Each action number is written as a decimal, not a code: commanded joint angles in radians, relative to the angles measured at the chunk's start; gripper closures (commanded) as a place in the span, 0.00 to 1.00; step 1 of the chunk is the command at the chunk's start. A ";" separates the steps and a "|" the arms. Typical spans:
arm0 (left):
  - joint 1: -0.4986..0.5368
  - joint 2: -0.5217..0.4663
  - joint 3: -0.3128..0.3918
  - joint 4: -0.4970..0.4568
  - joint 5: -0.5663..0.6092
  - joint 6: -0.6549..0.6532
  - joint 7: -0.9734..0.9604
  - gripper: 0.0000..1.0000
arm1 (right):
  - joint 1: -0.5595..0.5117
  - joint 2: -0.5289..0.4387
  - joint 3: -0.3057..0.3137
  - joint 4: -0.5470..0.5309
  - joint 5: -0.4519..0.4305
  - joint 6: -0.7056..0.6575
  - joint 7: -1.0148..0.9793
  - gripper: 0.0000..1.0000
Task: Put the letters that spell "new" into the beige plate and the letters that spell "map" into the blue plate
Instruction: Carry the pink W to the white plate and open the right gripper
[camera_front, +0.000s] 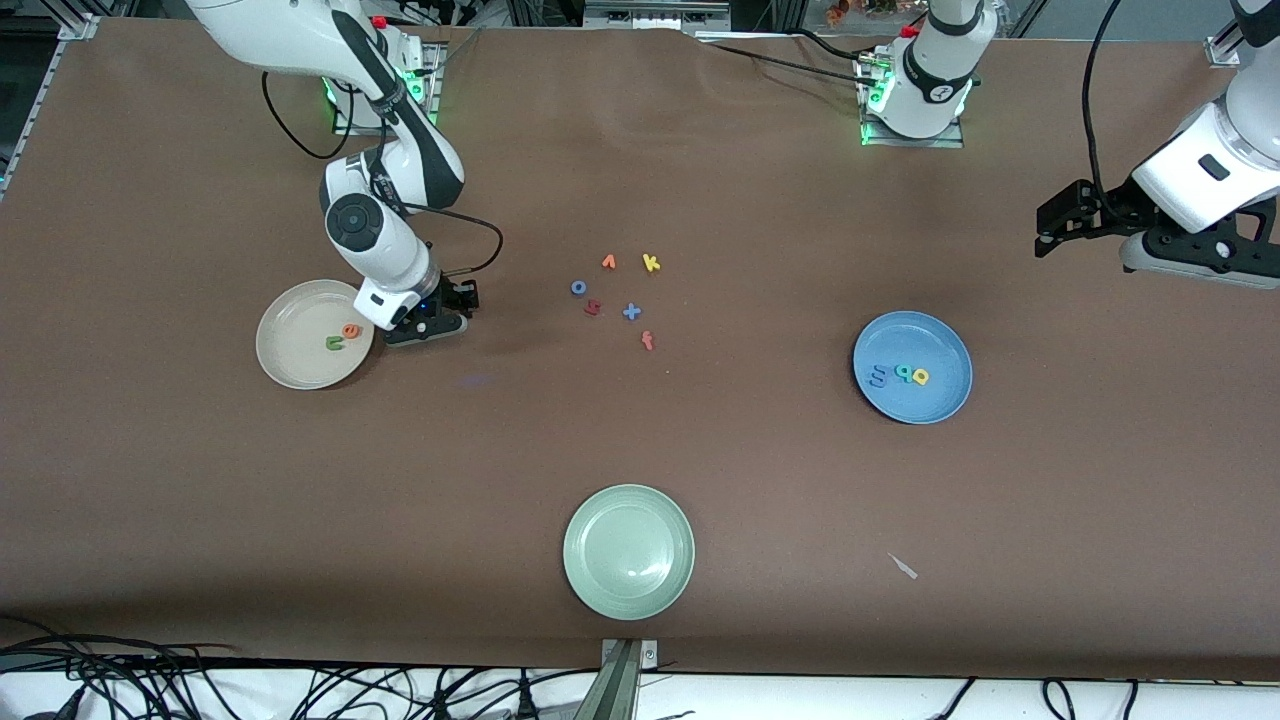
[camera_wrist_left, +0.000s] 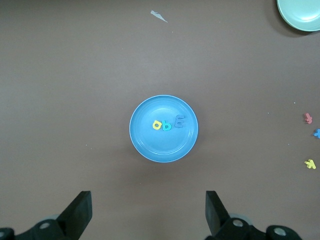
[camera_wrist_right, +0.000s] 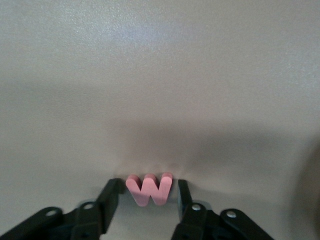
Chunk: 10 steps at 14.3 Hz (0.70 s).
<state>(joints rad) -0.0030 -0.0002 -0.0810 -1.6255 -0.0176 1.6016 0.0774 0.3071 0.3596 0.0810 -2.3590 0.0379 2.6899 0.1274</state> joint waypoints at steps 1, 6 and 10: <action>-0.002 0.017 -0.005 0.035 -0.015 -0.026 0.002 0.00 | -0.005 0.013 0.000 0.007 -0.004 0.013 -0.023 0.54; 0.001 0.017 -0.003 0.036 -0.015 -0.026 0.002 0.00 | -0.003 0.028 0.000 0.007 -0.004 0.028 -0.023 0.59; 0.003 0.017 -0.003 0.035 -0.015 -0.026 0.002 0.00 | -0.003 0.030 0.000 0.007 -0.004 0.028 -0.023 0.69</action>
<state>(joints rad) -0.0044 0.0001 -0.0832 -1.6246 -0.0176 1.5997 0.0774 0.3058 0.3581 0.0775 -2.3585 0.0371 2.6914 0.1187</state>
